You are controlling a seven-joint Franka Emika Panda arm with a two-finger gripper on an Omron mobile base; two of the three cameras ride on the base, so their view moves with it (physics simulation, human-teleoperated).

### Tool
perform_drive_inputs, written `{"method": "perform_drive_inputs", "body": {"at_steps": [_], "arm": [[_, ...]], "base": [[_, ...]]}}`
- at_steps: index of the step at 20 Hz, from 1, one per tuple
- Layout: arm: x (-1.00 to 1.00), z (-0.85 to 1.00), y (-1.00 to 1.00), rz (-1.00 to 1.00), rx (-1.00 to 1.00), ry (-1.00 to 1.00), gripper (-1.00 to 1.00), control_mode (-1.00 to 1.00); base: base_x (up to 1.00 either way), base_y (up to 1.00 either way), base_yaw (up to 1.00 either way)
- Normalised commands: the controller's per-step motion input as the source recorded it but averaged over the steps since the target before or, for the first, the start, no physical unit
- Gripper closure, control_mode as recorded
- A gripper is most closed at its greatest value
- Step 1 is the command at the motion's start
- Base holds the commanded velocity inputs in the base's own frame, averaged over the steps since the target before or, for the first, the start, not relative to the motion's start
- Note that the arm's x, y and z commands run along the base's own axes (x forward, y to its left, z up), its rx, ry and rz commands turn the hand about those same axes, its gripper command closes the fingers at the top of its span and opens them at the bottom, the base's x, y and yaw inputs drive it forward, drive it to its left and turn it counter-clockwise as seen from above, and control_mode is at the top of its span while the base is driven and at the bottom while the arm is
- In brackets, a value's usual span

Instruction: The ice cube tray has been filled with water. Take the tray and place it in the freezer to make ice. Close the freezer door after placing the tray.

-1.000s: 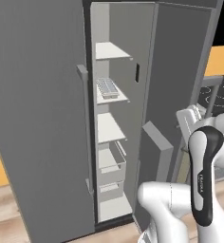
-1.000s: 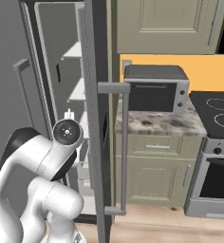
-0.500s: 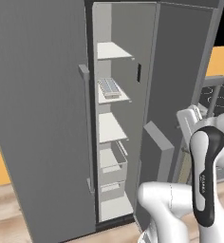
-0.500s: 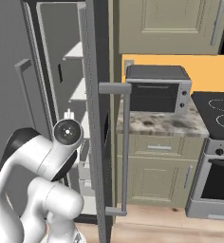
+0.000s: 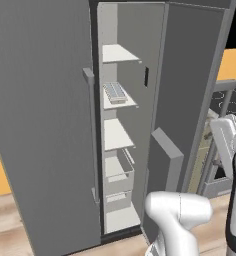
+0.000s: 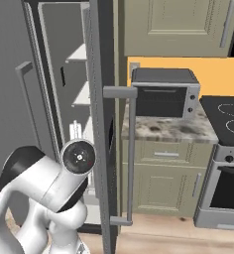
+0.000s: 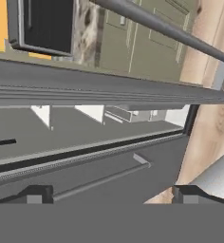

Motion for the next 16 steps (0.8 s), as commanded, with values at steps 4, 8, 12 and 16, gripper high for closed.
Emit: {"method": "perform_drive_inputs", "body": {"at_steps": [4, 8, 12, 16], "arm": [[-0.05, -0.16, -0.63, -0.06, 0.0, -0.15, -1.0, -1.0], [0.06, -0.41, -0.79, 0.0, 0.02, -0.11, -1.0, -1.0], [0.12, -0.36, -0.71, 0.0, 0.03, -0.15, -1.0, -1.0], [0.21, -0.13, -0.79, 0.0, 0.17, -0.1, -1.0, -1.0]], "base": [[0.0, 0.0, 0.0], [0.0, 0.0, 0.0], [0.0, 0.0, 0.0], [0.0, 0.0, 0.0]]}}
